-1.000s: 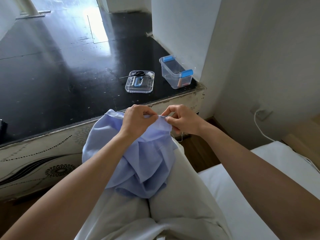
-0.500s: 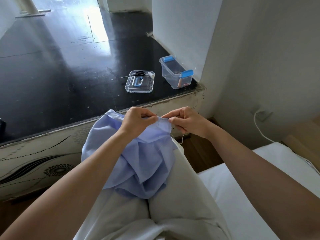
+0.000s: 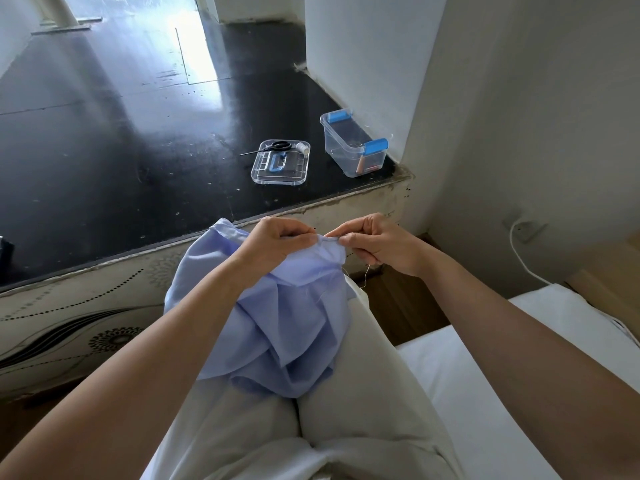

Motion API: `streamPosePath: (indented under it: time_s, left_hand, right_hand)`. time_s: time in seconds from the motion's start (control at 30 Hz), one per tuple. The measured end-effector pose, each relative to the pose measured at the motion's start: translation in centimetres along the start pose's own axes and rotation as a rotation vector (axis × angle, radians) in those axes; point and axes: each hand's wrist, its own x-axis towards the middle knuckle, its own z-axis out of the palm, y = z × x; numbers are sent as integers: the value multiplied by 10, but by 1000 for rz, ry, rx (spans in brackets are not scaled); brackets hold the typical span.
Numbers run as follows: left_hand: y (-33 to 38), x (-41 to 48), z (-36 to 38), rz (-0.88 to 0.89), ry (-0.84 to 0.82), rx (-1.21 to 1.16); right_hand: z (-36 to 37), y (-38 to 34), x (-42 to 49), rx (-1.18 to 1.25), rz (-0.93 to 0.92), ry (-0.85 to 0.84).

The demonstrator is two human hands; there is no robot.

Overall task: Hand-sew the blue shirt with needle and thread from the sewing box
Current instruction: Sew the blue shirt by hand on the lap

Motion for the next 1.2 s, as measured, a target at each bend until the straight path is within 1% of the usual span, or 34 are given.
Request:
streamPosePath:
  time_s: [0.3,0.6,0.83,1.0,1.2]
  left_hand:
    - [-5,1,-1,-50,-29,-124]
    - [-5,0,0,-161,-25,-214]
    - [-2,-1,-2,-112,-2,-143]
    - [-1,2,-1,-63,65,-1]
    - [2,2,0,-64,108,2]
  right_hand:
    - [1,2,2,84,-27,-33]
    - [6,5,2,140,-34,-22]
    - [6,4,1,105,-14,28]
    - [6,4,0,33,-6,66]
    - [6,2,1,-24,-15,85]
